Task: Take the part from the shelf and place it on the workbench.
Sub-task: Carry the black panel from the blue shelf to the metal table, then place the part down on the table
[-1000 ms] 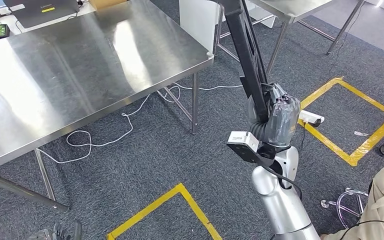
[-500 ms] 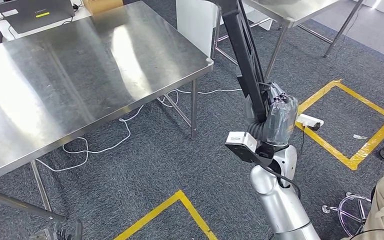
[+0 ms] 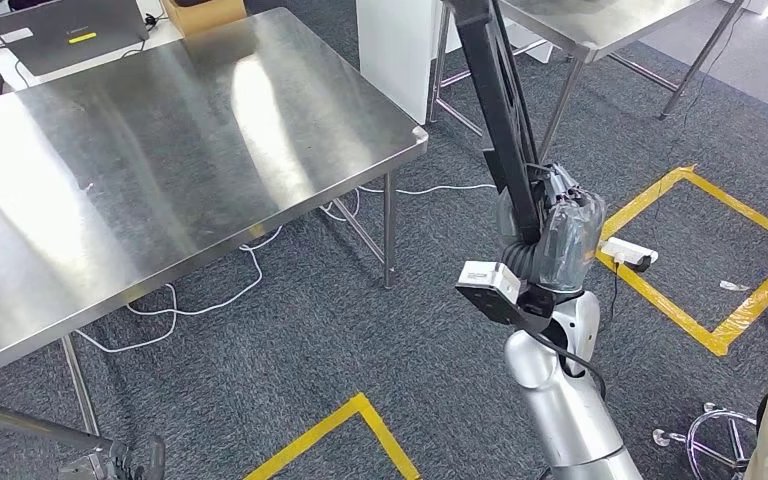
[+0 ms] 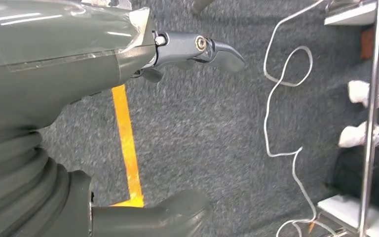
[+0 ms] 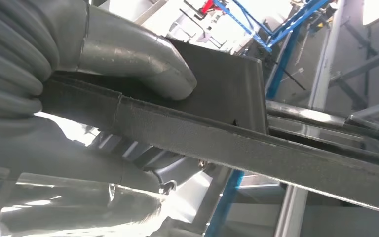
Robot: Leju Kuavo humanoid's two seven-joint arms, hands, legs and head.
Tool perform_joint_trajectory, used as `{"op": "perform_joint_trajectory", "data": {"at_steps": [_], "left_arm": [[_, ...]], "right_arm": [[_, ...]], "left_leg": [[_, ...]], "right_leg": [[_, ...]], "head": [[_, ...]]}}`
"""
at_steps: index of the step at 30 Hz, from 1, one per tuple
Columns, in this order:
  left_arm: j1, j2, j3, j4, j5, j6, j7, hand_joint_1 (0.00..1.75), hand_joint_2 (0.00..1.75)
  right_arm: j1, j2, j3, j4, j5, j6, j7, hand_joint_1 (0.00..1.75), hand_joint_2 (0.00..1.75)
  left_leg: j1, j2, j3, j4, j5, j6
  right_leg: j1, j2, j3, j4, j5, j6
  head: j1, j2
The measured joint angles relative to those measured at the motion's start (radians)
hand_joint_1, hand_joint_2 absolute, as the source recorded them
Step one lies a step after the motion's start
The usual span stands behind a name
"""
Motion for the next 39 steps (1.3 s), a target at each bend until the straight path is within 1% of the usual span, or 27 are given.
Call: {"op": "perform_joint_trajectory", "data": {"at_steps": [2,4,5,6,7,9,10,11,13,16,17,18,20,21,22,23,25,26,27,29,32,33,35,36,37,38,39], "left_arm": [[0.0,0.0,0.0,0.0,0.0,0.0,0.0,0.0,1.75],[0.001,0.001,0.0,0.0,0.0,0.0,0.0,0.0,1.75],[0.002,0.002,-0.001,0.0,0.0,0.0,0.0,0.0,1.75],[0.004,0.002,0.0,0.0,0.001,0.0,0.0,0.0,1.75],[0.005,0.002,0.0,0.0,0.001,0.0,0.0,0.0,1.75],[0.006,0.002,0.0,0.0,0.002,0.0,0.0,0.0,1.75],[0.006,0.003,0.0,0.0,0.002,0.0,0.0,0.0,1.75],[0.006,0.003,0.0,0.0,0.002,0.0,0.0,0.0,1.75],[0.004,0.004,-0.001,0.001,0.003,-0.001,0.0,0.0,1.75],[0.003,0.003,-0.001,0.0,0.004,0.0,0.0,0.0,1.75],[0.002,0.003,-0.001,0.0,0.004,0.0,0.0,0.0,1.75],[0.001,0.002,-0.001,0.0,0.004,0.0,0.0,0.0,1.75],[0.001,0.002,-0.001,0.0,0.004,0.0,0.0,0.0,1.75],[0.001,0.002,-0.001,0.001,0.004,0.0,0.0,0.0,1.75],[0.002,0.002,-0.001,0.001,0.004,0.0,0.0,0.0,1.75],[0.002,0.002,-0.001,0.001,0.004,0.0,0.0,0.0,1.75],[0.002,0.002,-0.001,0.001,0.003,0.001,0.0,0.0,1.75],[0.001,0.001,-0.002,0.001,0.003,0.001,0.0,0.0,1.75],[0.0,0.001,-0.003,0.001,0.003,0.002,0.0,0.0,1.75],[-0.002,0.001,-0.007,0.002,0.002,0.003,0.0,0.0,1.75],[-0.004,0.003,-0.014,0.004,0.002,0.001,0.0,0.0,1.75],[-0.005,0.004,-0.016,0.004,0.002,0.0,0.0,0.0,1.75],[-0.005,0.004,-0.018,0.004,0.003,-0.003,0.0,0.0,1.75],[-0.004,0.004,-0.018,0.004,0.003,-0.004,0.0,0.0,1.75],[-0.004,0.004,-0.018,0.004,0.003,-0.004,0.0,0.0,1.75],[-0.003,0.004,-0.017,0.004,0.003,-0.004,0.0,0.0,1.75],[-0.003,0.004,-0.017,0.004,0.003,-0.004,0.0,0.0,1.75]], "right_arm": [[-0.002,0.001,0.0,-0.002,0.0,0.0,0.0,1.75,1.75],[-0.002,0.003,0.0,-0.003,0.0,0.0,0.0,1.75,1.75],[-0.001,0.003,0.0,-0.003,0.0,0.0,0.0,1.75,1.75],[0.0,0.003,0.0,-0.003,0.0,0.0,0.0,1.75,1.75],[0.001,0.003,0.0,-0.003,0.0,0.0,0.0,1.75,1.75],[0.001,0.005,0.0,-0.003,0.0,0.0,0.0,1.75,1.75],[0.001,0.006,0.0,-0.003,0.0,0.0,0.0,1.75,1.75],[0.0,0.007,0.0,-0.003,0.0,0.0,0.0,1.75,1.75],[0.0,0.007,0.0,-0.003,0.0,0.0,0.001,1.75,1.75],[0.0,0.006,-0.001,-0.005,0.0,0.0,0.002,1.75,1.75],[-0.001,0.004,-0.001,-0.007,0.0,0.0,0.002,1.75,1.75],[0.0,0.003,-0.001,-0.007,0.0,0.0,0.003,1.75,1.75],[0.006,0.0,-0.002,-0.007,-0.001,0.0,0.003,1.75,1.75],[0.011,-0.001,-0.002,-0.007,0.0,0.0,0.003,1.75,1.75],[0.014,-0.001,-0.002,-0.007,0.001,0.0,0.003,1.75,1.75],[0.016,-0.002,-0.002,-0.008,0.004,0.0,0.004,1.75,1.75],[0.017,-0.002,-0.003,-0.008,0.013,0.0,0.004,1.75,1.75],[0.017,-0.001,-0.004,-0.009,0.017,0.0,0.004,1.75,1.75],[0.019,-0.001,-0.005,-0.01,0.02,0.0,0.004,1.75,1.75],[0.021,0.0,-0.007,-0.013,0.023,0.0,0.006,1.75,1.75],[0.023,0.002,-0.011,-0.021,0.026,0.0,0.01,1.75,1.75],[0.024,0.003,-0.011,-0.023,0.028,0.0,0.01,1.75,1.75],[0.027,0.007,-0.012,-0.025,0.036,0.0,0.014,1.75,1.75],[0.03,0.008,-0.012,-0.025,0.045,0.0,0.017,1.75,1.75],[0.033,0.009,-0.013,-0.025,0.055,0.0,0.021,1.75,1.75],[0.034,0.01,-0.014,-0.025,0.065,0.0,0.026,1.75,1.75],[0.034,0.012,-0.015,-0.025,0.074,0.0,0.031,1.75,1.75]], "left_leg": [[0.005,0.002,-0.027,0.063,-0.031,-0.012],[0.007,0.004,-0.105,0.2,-0.077,-0.019],[0.008,0.004,-0.147,0.261,-0.09,-0.022],[0.009,0.004,-0.178,0.292,-0.084,-0.022],[0.009,0.004,-0.19,0.284,-0.056,-0.02],[0.009,0.004,-0.162,0.168,0.042,-0.011],[0.006,0.004,-0.138,0.104,0.079,-0.006],[0.003,0.005,-0.117,0.054,0.097,0.0],[-0.004,0.006,-0.099,0.022,0.089,0.008],[-0.002,0.005,-0.08,0.003,0.085,0.022],[0.0,0.005,-0.071,-0.005,0.083,0.028],[0.001,0.005,-0.063,-0.008,0.08,0.034],[0.0,0.004,-0.052,-0.01,0.069,0.042],[0.0,0.002,-0.046,-0.009,0.064,0.043],[0.0,0.0,-0.038,-0.009,0.058,0.043],[0.0,-0.001,-0.03,-0.009,0.051,0.04],[-0.003,-0.003,-0.013,-0.006,0.035,0.032],[-0.006,-0.003,-0.008,-0.004,0.026,0.027],[-0.008,-0.003,-0.005,-0.001,0.019,0.022],[-0.008,-0.002,-0.002,0.003,0.008,0.011],[0.0,0.001,-0.013,0.039,-0.02,-0.006],[0.003,0.002,-0.034,0.082,-0.041,-0.011],[0.007,0.003,-0.103,0.198,-0.083,-0.019],[0.009,0.003,-0.134,0.238,-0.089,-0.022],[0.01,0.003,-0.152,0.248,-0.077,-0.023],[0.01,0.004,-0.15,0.22,-0.046,-0.021],[0.01,0.005,-0.13,0.161,-0.002,-0.018]], "right_leg": [[-0.004,0.001,0.014,-0.003,-0.009,-0.016],[-0.002,0.001,0.026,-0.003,-0.02,-0.029],[0.0,0.002,0.031,-0.002,-0.025,-0.032],[0.001,0.003,0.038,-0.002,-0.031,-0.033],[0.001,0.004,0.047,-0.002,-0.038,-0.032],[0.002,0.007,0.068,-0.003,-0.054,-0.028],[0.006,0.008,0.078,-0.003,-0.062,-0.024],[0.008,0.008,0.083,-0.004,-0.069,-0.019],[0.013,0.009,0.084,-0.006,-0.076,-0.01],[0.016,0.004,0.077,0.009,-0.089,0.003],[0.016,0.003,0.059,0.046,-0.103,0.003],[0.015,0.002,0.027,0.104,-0.121,0.001],[0.013,0.002,-0.058,0.238,-0.152,-0.001],[0.013,0.002,-0.091,0.277,-0.151,0.002],[0.013,0.002,-0.107,0.279,-0.135,0.009],[0.012,0.001,-0.104,0.244,-0.104,0.018],[0.011,-0.003,-0.06,0.106,-0.025,0.031],[0.011,-0.004,-0.04,0.049,0.004,0.028],[0.012,-0.006,-0.027,0.015,0.019,0.022],[0.015,-0.004,-0.024,0.005,0.021,0.003],[0.005,-0.002,-0.015,0.002,0.014,-0.02],[0.004,-0.001,-0.01,0.001,0.011,-0.027],[0.008,0.0,-0.004,0.002,0.004,-0.037],[0.01,0.001,-0.003,0.002,0.002,-0.04],[0.012,0.002,-0.001,0.002,0.0,-0.041],[0.013,0.003,0.001,0.002,-0.003,-0.041],[0.014,0.003,0.005,0.002,-0.005,-0.04]], "head": [[-0.004,0.0],[-0.007,0.0],[-0.007,0.0],[-0.007,0.0],[-0.007,0.0],[-0.007,0.0],[-0.006,0.0],[-0.006,0.0],[-0.005,0.0],[-0.004,0.0],[-0.003,0.0],[-0.001,0.0],[0.001,0.0],[0.001,0.0],[0.001,0.0],[0.001,0.0],[0.002,0.0],[0.002,0.0],[0.001,0.0],[-0.004,0.0],[-0.007,0.0],[-0.008,0.0],[-0.01,0.0],[-0.01,0.0],[-0.01,0.0],[-0.01,0.0],[-0.01,0.0]]}}
